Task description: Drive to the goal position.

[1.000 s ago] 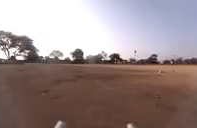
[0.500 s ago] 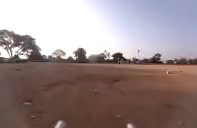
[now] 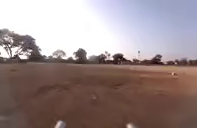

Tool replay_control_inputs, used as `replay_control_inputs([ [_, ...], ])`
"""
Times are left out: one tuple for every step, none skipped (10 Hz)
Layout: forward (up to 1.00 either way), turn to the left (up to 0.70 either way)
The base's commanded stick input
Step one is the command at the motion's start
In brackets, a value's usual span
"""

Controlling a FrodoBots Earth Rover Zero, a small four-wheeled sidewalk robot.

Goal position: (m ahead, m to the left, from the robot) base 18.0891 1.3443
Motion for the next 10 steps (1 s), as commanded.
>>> replay_control_inputs([
  [1.0,0.0],
  [1.0,0.0],
  [1.0,0.0],
  [1.0,0.0],
  [1.0,0.0],
  [1.0,0.0],
  [1.0,0.0],
  [1.0,0.0],
  [1.0,0.0],
  [1.0,0.0],
])
